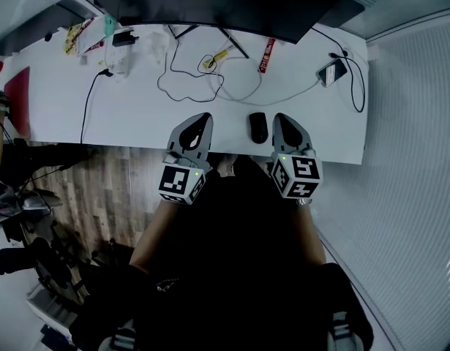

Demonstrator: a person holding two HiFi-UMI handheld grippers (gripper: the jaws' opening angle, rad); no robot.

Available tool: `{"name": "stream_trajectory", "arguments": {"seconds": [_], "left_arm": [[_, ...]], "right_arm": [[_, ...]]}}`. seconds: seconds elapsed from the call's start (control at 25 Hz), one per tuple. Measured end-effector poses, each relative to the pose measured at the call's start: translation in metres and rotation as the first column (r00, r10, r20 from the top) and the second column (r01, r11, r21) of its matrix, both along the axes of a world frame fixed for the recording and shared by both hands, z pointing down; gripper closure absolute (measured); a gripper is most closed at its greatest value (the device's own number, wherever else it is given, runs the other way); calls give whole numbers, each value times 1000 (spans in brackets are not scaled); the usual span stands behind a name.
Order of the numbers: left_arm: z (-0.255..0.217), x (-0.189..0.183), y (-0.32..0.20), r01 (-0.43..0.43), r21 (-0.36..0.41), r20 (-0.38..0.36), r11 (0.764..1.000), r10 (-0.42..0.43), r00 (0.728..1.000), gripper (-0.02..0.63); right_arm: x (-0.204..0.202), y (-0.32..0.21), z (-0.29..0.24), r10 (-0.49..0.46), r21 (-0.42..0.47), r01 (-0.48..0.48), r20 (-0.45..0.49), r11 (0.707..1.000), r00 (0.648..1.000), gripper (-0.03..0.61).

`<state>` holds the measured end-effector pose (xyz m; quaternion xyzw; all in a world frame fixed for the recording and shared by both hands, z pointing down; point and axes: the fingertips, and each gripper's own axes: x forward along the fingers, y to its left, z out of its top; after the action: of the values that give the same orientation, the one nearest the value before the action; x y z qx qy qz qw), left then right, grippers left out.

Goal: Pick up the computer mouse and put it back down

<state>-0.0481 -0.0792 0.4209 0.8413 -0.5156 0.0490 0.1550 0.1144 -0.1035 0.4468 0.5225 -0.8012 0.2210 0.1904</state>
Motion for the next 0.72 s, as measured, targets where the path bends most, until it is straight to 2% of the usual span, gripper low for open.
{"name": "stream_trajectory", "arguments": {"seconds": [0.2,0.36,0.72], "left_arm": [[-23,-3,-6,20,42,-12,999,-20,1000,607],[-45,-11,-14,71,61,-20,996,-70,997,607],[-118,-22,-28,99,186,-50,978,-91,995,607]], "right_arm": [[5,-7,-35,23,63,-25,28,998,999,578],[6,-10,-57,27,109,-31,37,994,999,580],[15,-20,-120,24,242,-32,37,970,999,578]]}}
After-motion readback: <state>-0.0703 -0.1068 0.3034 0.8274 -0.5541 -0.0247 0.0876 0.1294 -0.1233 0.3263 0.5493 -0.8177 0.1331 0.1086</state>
